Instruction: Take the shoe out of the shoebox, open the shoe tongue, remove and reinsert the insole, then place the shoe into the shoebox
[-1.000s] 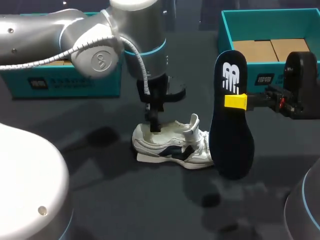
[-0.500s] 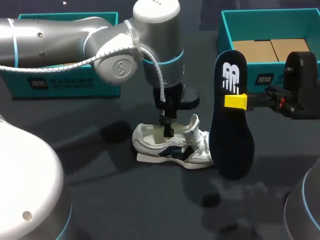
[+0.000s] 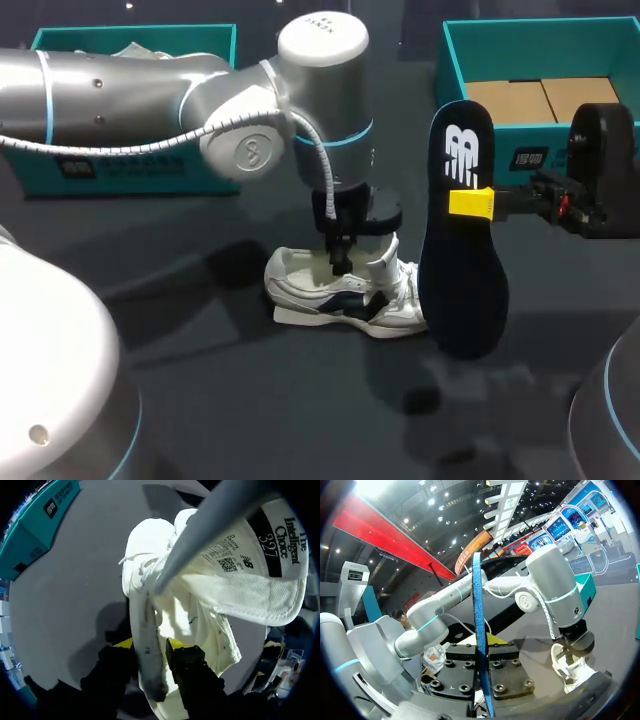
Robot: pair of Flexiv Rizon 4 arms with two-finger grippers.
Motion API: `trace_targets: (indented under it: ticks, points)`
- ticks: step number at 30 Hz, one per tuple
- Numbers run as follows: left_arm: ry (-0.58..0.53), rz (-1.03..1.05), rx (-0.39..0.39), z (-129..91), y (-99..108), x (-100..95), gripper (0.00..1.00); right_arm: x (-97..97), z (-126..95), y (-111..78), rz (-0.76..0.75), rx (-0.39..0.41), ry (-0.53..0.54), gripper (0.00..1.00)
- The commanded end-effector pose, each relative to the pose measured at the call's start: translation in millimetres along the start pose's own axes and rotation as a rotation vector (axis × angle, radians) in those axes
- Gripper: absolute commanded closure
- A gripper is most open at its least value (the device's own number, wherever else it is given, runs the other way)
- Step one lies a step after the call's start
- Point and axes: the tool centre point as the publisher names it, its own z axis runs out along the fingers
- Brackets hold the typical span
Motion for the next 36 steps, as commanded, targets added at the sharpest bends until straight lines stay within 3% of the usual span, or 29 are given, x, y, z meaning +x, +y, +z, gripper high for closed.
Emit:
trace_targets:
  ticks: [1, 15, 19, 34, 36]
  points:
    - [0.005, 0.001, -0.009, 4, -5, -2.8, 1.00, 1.8, 1, -1.5, 0.001, -0.001, -0.005, 1.00]
    - [0.047, 0.070, 0.003, -16, -3, -1.5, 1.00, 1.8, 1, -1.5, 0.001, -0.001, -0.005, 1.00]
    - [0.166, 0.221, 0.029, -35, -4, 0.8, 1.00, 1.8, 1, -1.5, 0.001, -0.001, -0.005, 1.00]
    - [0.166, 0.221, 0.029, -35, -4, 0.8, 1.00, 1.8, 1, -1.5, 0.001, -0.001, -0.005, 1.00]
    - [0.153, 0.356, 0.012, -42, -3, 0.7, 1.00, 1.8, 1, -1.5, 0.001, -0.001, -0.005, 1.00]
